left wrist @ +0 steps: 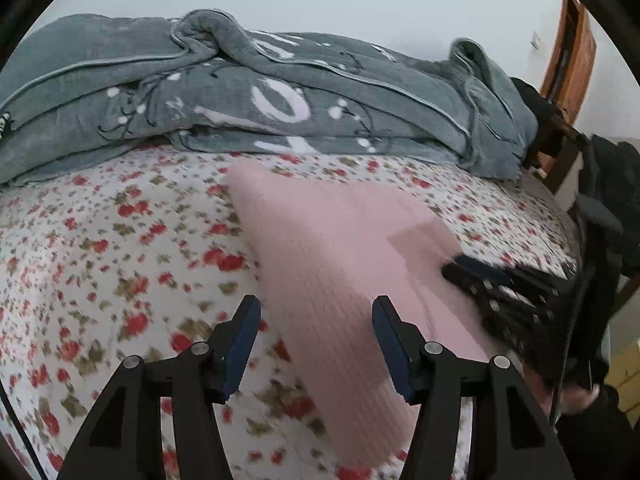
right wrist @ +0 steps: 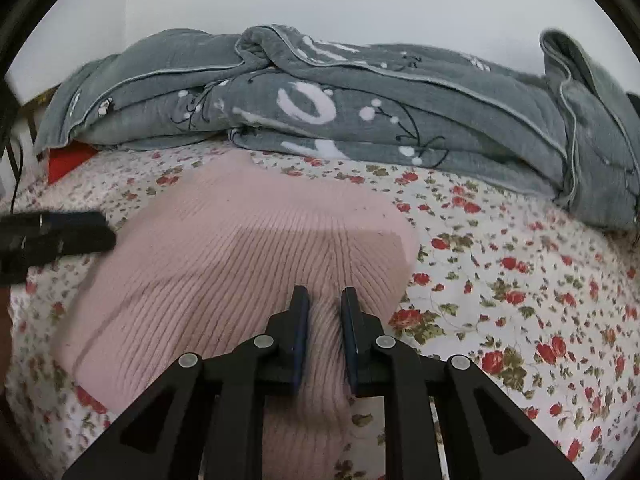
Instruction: Fold small clothes
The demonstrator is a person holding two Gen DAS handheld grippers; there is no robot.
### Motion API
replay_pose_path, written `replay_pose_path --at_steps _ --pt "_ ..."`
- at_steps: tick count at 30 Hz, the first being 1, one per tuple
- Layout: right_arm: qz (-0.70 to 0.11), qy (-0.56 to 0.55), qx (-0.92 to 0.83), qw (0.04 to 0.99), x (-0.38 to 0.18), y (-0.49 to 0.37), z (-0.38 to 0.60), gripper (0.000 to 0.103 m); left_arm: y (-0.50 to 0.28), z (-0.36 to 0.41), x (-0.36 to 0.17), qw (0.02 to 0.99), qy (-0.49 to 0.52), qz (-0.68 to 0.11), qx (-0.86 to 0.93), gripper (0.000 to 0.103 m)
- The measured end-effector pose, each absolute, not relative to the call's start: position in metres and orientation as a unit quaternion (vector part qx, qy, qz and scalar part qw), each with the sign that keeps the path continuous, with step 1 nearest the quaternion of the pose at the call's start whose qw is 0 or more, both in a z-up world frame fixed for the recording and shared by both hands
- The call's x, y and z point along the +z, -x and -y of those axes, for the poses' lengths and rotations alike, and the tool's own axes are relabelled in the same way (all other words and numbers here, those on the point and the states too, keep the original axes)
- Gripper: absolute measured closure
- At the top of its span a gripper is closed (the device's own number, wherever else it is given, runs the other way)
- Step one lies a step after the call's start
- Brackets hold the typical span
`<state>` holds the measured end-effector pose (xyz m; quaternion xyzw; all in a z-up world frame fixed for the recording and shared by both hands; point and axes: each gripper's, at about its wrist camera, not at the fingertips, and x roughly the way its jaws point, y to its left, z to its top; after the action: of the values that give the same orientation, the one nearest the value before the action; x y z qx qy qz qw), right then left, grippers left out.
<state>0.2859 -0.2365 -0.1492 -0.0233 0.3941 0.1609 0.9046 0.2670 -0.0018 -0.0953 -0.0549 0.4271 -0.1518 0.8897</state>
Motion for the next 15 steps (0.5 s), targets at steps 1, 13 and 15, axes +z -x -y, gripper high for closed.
replay_pose_path --at_steps 1,13,15 --pt "-0.395 0.020 0.161 0.904 -0.147 -0.285 0.238 0.087 -0.264 0.005 -0.097 0.887 0.053 -0.432 -0.156 0.047" --pt "-0.411 0.015 0.171 0.895 -0.158 -0.239 0.246 0.078 -0.241 0.020 -0.128 0.869 0.036 -0.473 -0.140 0.044" --pt "-0.412 -0.001 0.173 0.895 -0.156 -0.237 0.251 0.078 -0.238 0.017 -0.122 0.871 0.042 -0.468 -0.146 0.044"
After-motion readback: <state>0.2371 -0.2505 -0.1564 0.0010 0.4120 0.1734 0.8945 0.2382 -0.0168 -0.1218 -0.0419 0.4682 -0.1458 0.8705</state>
